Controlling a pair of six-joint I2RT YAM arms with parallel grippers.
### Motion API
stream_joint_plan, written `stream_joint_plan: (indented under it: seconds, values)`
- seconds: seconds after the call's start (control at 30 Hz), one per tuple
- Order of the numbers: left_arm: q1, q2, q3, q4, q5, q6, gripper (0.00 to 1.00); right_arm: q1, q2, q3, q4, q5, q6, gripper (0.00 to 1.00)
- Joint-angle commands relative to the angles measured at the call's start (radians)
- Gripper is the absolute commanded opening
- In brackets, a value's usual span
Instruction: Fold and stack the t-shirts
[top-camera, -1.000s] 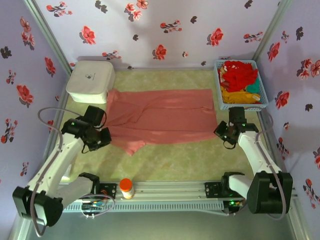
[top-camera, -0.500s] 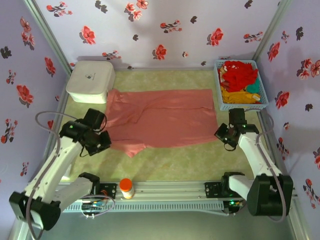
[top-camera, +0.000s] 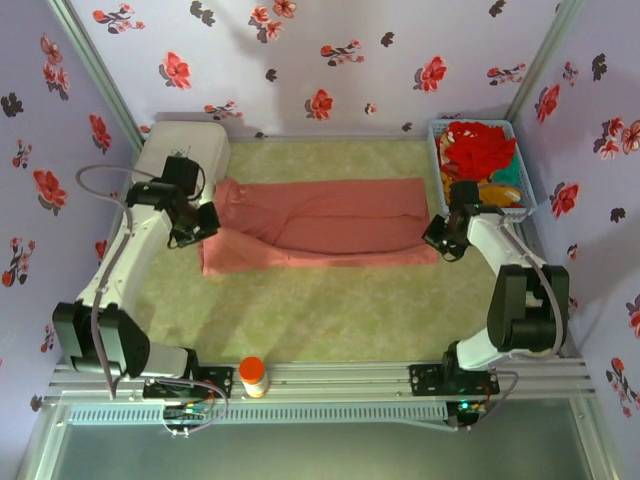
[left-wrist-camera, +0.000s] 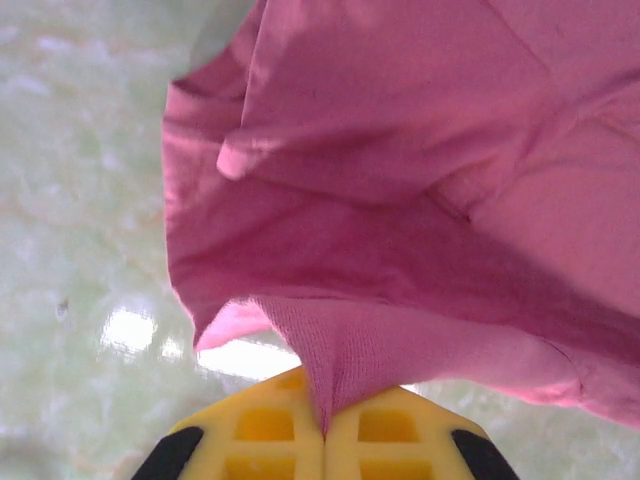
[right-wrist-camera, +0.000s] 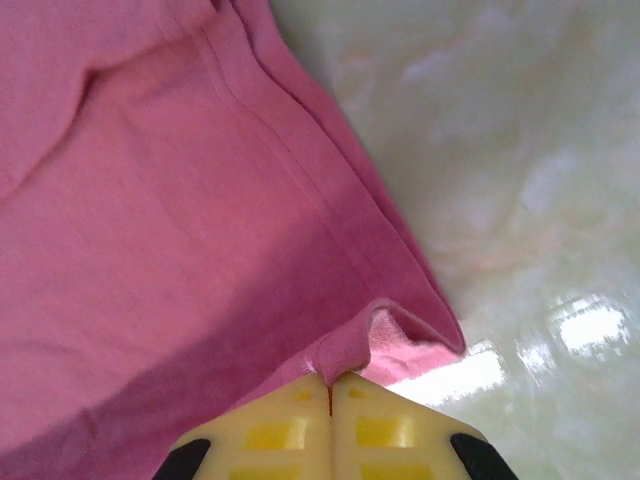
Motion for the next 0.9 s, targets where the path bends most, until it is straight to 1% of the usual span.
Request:
stream_joint_plan:
  seconds: [0.0, 0.27, 0.5, 0.73, 0.8, 0.87]
  values:
    - [0.018, 0.065, 0.053, 0.042, 0.002, 0.070, 0.00, -0.006, 0.070, 0.073, 0.028, -0.020, -0.018, 0.00]
    - [0.034, 0.222, 0.163, 0.088, 0.000, 0.103, 0.00, -0.006, 0.235, 0.226, 0.005, -0.032, -0.037, 0.00]
    - [0.043, 0.337, 0.257, 0.078, -0.004, 0.130, 0.00, -0.006, 0.314, 0.302, -0.013, -0.029, -0.049, 0.00]
    - [0.049, 0.424, 0.326, 0.054, -0.025, 0.151, 0.00, -0.006, 0.347, 0.329, -0.013, -0.005, -0.048, 0.00]
    - [0.050, 0.444, 0.342, 0.053, -0.034, 0.155, 0.00, -0.006, 0.354, 0.334, -0.013, 0.001, -0.048, 0.02]
    - [0.052, 0.461, 0.358, 0.048, -0.037, 0.159, 0.00, -0.006, 0.358, 0.337, -0.009, 0.007, -0.046, 0.08]
